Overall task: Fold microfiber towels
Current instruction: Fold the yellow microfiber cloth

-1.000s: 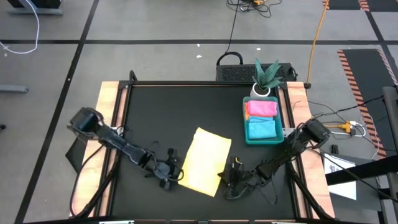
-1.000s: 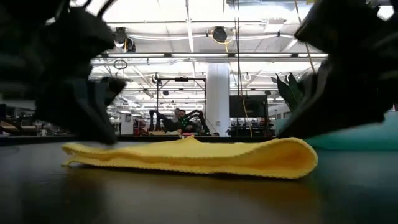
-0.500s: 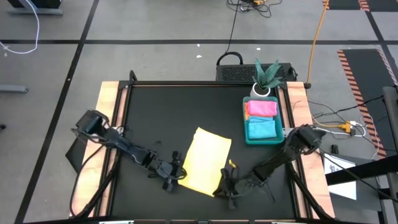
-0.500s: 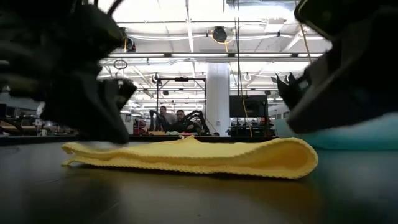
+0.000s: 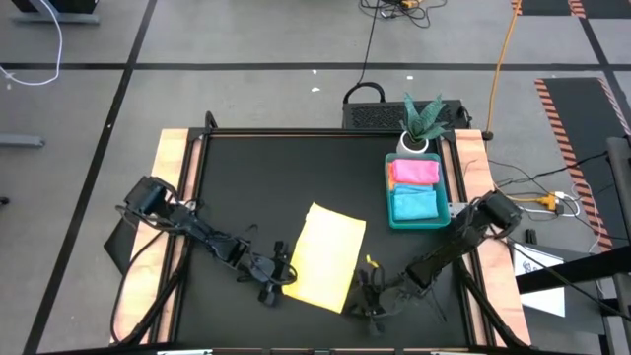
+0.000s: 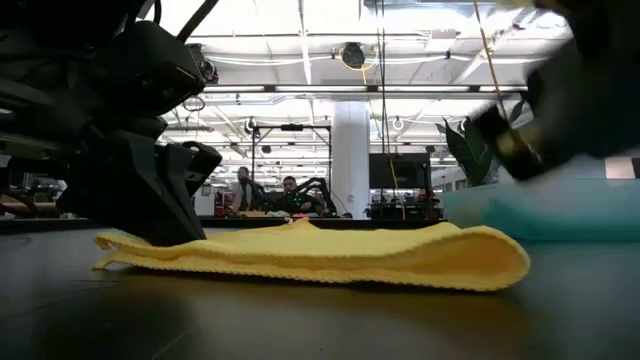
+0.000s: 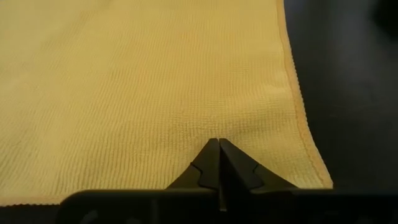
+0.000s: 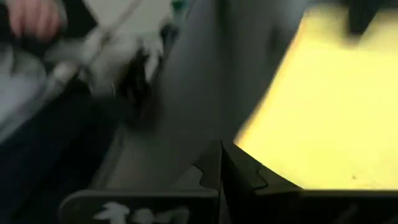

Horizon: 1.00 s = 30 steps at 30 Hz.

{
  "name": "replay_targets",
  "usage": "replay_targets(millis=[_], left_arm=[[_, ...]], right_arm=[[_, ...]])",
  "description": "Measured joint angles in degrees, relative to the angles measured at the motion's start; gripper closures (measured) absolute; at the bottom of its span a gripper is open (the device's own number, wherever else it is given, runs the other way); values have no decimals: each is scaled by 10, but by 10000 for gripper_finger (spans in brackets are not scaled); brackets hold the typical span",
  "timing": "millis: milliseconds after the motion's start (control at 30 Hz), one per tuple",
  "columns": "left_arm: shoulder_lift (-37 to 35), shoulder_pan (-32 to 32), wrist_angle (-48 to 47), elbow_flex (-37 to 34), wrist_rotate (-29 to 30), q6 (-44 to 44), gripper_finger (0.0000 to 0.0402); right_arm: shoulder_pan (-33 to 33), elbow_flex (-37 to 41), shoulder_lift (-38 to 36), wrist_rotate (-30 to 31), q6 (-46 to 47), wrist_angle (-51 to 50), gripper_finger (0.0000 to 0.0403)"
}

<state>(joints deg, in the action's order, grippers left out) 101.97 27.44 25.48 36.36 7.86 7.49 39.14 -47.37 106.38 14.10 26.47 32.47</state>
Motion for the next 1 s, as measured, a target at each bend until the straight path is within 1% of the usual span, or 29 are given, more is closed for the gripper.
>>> replay_targets(millis=[67, 167, 233, 367, 467, 567, 667, 767, 900, 933, 1000], left_arm=[[-1, 1, 11, 0, -2, -3, 391], [-2, 0, 13, 0, -2, -3, 383], [-2, -1, 13, 0, -2, -3, 384], [-2, -2, 10, 0, -1, -9, 397], [-2, -3, 1, 0, 0, -10, 395], [-2, -6, 0, 0, 1, -9, 382], [-2, -6, -1, 0, 2, -9, 377], [-4, -5, -3, 0, 2, -7, 382], [-9, -3, 15, 0, 1, -7, 396], [-9, -3, 21, 0, 0, -7, 398], [-9, -3, 41, 0, -4, -10, 397]], right_arm=[[-8, -5, -5, 31, 1, 7, 403], [-33, -11, 5, 34, 10, 0, 403], [-48, -12, 14, 12, 12, -2, 403], [-59, -13, 24, -72, 13, -20, 403], [-57, -13, 24, -98, 7, -32, 403], [-57, -13, 24, -99, 32, -81, 403], [-57, -15, 22, -97, 37, -112, 403], [-55, -14, 18, -108, 15, -113, 403], [-41, -13, -11, -113, -18, -127, 403], [-37, -12, -20, -110, -29, -125, 403], [-31, -13, -39, -84, -46, -111, 403]])
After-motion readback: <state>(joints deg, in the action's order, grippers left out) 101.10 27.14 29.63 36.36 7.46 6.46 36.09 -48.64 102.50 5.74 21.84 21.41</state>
